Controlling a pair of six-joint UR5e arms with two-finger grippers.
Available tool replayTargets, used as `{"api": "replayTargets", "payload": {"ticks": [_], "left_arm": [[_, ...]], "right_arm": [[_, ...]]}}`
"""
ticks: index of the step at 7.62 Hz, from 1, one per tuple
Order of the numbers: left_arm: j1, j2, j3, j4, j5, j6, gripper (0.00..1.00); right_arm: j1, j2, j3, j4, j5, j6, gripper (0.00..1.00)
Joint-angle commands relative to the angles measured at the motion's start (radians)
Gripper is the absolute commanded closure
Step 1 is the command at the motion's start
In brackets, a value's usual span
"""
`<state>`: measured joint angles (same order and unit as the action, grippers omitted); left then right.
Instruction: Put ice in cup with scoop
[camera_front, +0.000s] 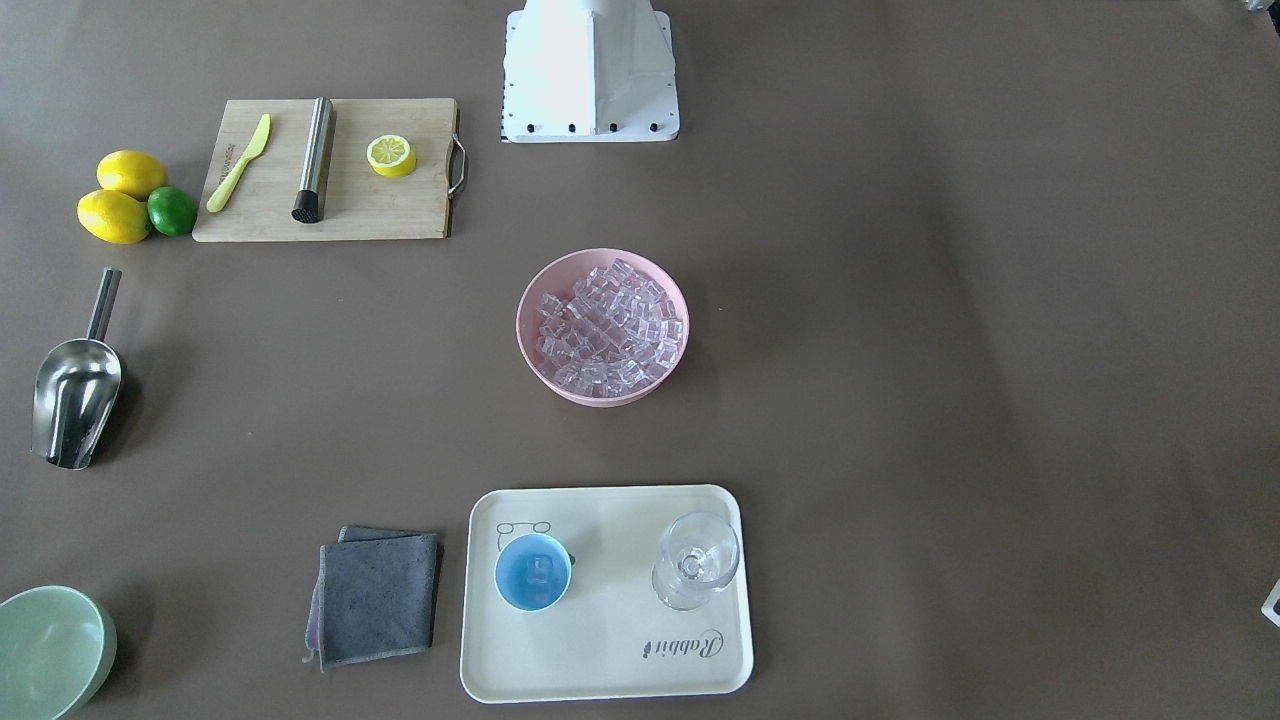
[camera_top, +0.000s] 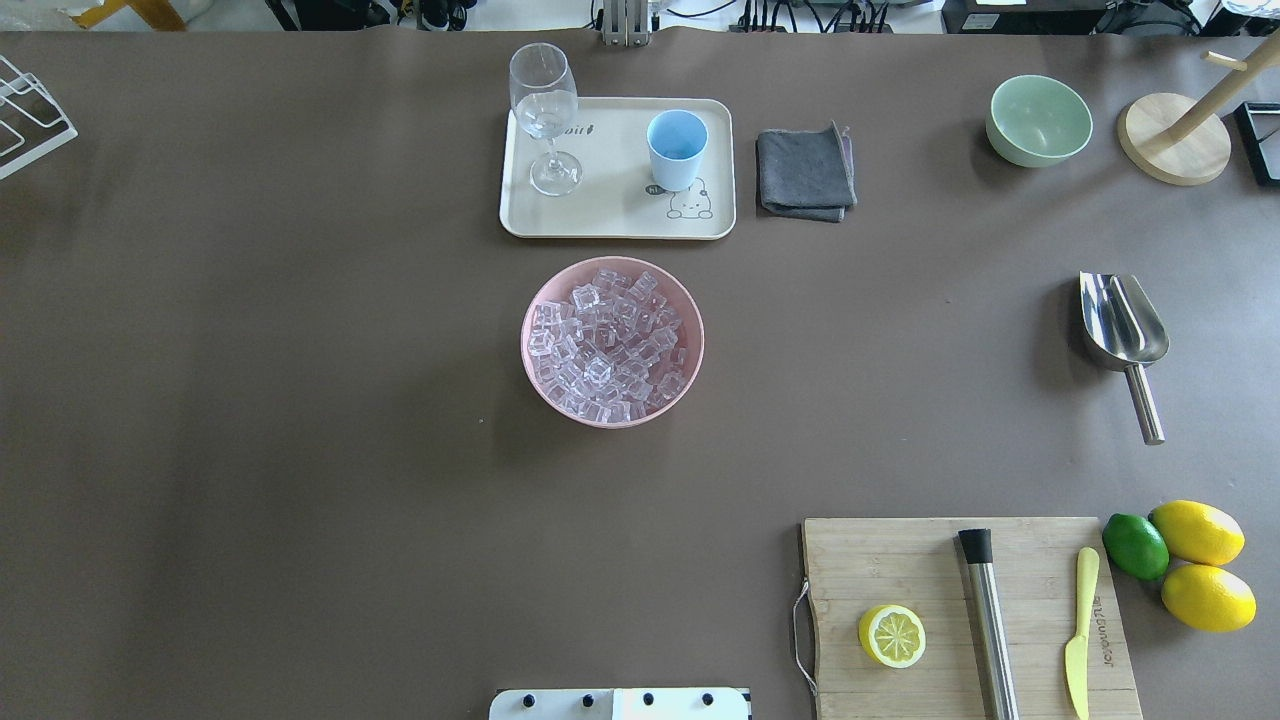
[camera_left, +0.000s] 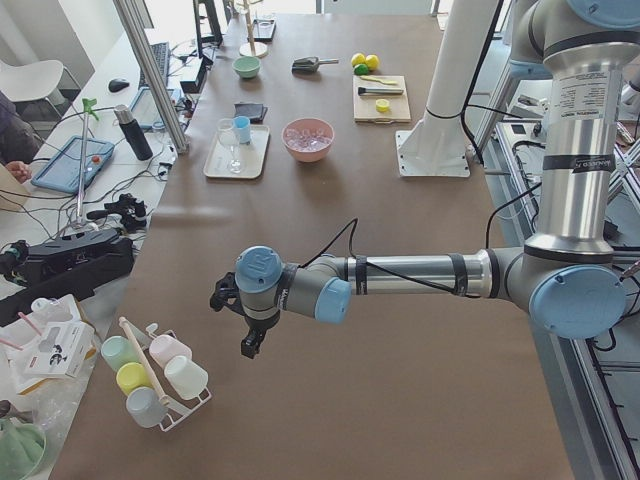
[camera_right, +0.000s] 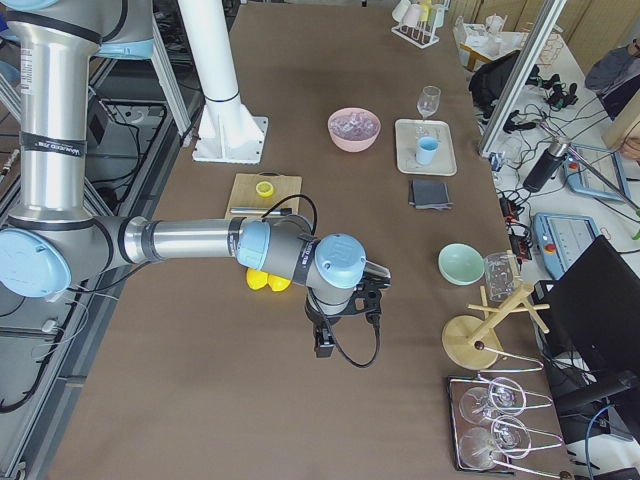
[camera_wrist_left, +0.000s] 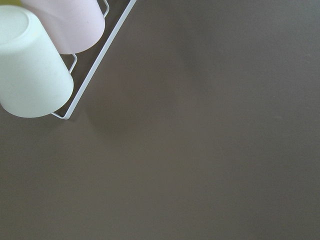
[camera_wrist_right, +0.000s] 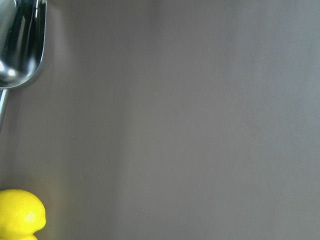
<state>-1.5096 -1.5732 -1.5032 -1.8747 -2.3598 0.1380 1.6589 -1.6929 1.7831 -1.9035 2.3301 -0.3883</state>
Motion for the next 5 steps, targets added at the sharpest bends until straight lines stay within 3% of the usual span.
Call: {"api": "replayTargets", "payload": {"ticks": [1, 2, 5], "left_arm": [[0.000, 0.001, 0.003, 0.000, 0.000, 0.000, 0.01], [0.000, -0.002, 0.003, 0.000, 0.000, 0.000, 0.01], [0.000, -0.004, 0.006, 0.000, -0.001, 0.000, 0.01]], "right_arm": [[0.001, -0.004, -0.004, 0.000, -0.011, 0.040, 0.00], [0.001, 0.002, -0.005, 0.004, -0.037, 0.133, 0.00], [-0.001, 0.006, -0.013, 0.064, -0.035, 0.147, 0.00]]}}
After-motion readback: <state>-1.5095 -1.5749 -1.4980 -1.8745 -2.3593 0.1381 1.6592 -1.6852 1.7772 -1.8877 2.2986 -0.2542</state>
